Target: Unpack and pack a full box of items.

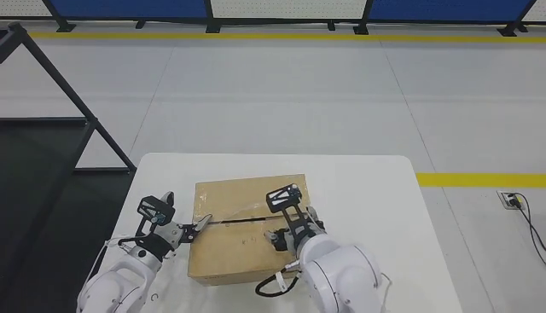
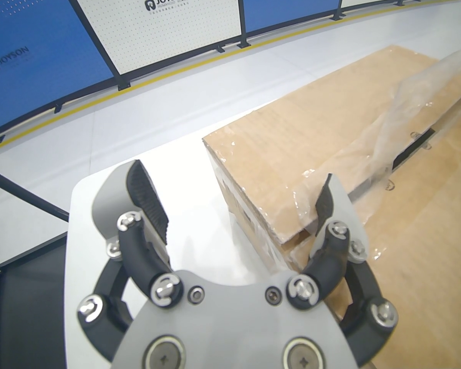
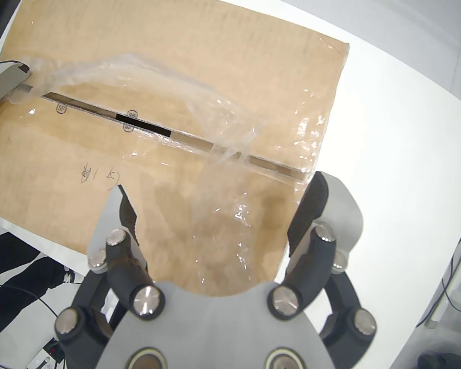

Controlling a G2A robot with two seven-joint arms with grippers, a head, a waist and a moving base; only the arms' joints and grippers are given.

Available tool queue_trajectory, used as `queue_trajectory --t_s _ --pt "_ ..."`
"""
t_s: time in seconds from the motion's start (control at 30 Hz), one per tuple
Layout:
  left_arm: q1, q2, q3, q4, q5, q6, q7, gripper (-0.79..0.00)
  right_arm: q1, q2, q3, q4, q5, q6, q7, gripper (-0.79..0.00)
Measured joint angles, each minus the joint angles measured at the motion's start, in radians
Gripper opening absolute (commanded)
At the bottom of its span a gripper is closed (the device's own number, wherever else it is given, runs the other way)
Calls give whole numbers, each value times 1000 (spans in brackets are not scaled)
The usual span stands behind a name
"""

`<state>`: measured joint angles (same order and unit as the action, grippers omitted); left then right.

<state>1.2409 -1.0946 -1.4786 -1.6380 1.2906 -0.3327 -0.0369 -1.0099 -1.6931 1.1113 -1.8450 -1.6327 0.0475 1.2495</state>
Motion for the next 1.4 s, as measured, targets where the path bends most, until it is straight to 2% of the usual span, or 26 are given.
queue_trajectory --t_s 0.03,0.63,0.9,1.17,1.4 --pt "-1 0 0 0 0 -2 0 0 -3 0 0 2 -2 6 -9 -785" --pt "11 0 -18 -2 0 -2 4 0 9 1 0 -2 -102 38 -93 -785" --pt "19 1 -33 -6 -7 2 9 0 7 6 -20 -14 -201 -8 -176 -785" --pt "26 1 -39 -5 -8 4 10 0 -17 16 -65 17 -395 -56 -349 -785" --pt "28 0 -42 -5 -7 6 11 0 -35 16 -74 26 -422 -99 -349 -785"
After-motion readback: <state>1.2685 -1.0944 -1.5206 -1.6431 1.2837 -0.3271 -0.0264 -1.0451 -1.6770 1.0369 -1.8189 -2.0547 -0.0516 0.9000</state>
